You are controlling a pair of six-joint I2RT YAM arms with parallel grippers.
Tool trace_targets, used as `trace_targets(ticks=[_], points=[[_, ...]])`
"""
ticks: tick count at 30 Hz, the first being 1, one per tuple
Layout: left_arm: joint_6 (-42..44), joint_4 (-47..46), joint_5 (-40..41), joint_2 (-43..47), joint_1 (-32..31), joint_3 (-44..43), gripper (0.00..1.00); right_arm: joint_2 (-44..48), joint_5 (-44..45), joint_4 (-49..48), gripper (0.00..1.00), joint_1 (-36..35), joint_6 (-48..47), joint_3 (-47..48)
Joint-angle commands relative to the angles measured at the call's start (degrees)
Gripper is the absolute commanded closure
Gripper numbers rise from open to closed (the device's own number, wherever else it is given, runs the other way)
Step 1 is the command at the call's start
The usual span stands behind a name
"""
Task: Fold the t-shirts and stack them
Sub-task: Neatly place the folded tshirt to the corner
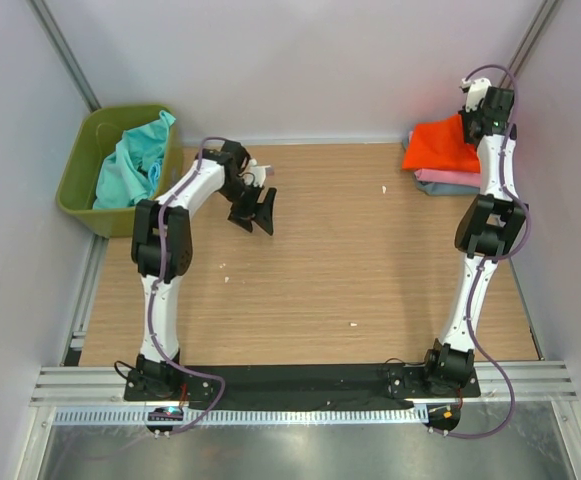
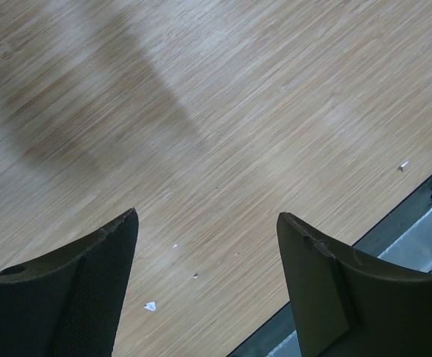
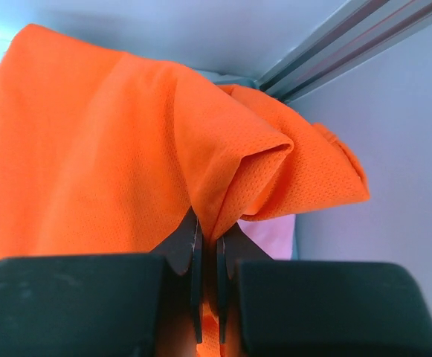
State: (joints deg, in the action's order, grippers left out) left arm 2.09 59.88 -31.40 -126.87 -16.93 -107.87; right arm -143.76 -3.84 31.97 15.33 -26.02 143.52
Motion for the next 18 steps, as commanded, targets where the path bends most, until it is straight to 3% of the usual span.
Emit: trace_targets(ticks=[1, 18], points=[[1.5, 0.2, 1.1, 3.6, -0.9, -0.1, 0.24, 1.2, 3.6, -7.6, 0.99, -0.1, -1.7, 2.9], [3.0, 0.7, 4.5, 5.1, -4.2, 2.0, 0.24, -3.1, 8.8, -14.9, 0.99, -0.7, -7.6, 1.8]])
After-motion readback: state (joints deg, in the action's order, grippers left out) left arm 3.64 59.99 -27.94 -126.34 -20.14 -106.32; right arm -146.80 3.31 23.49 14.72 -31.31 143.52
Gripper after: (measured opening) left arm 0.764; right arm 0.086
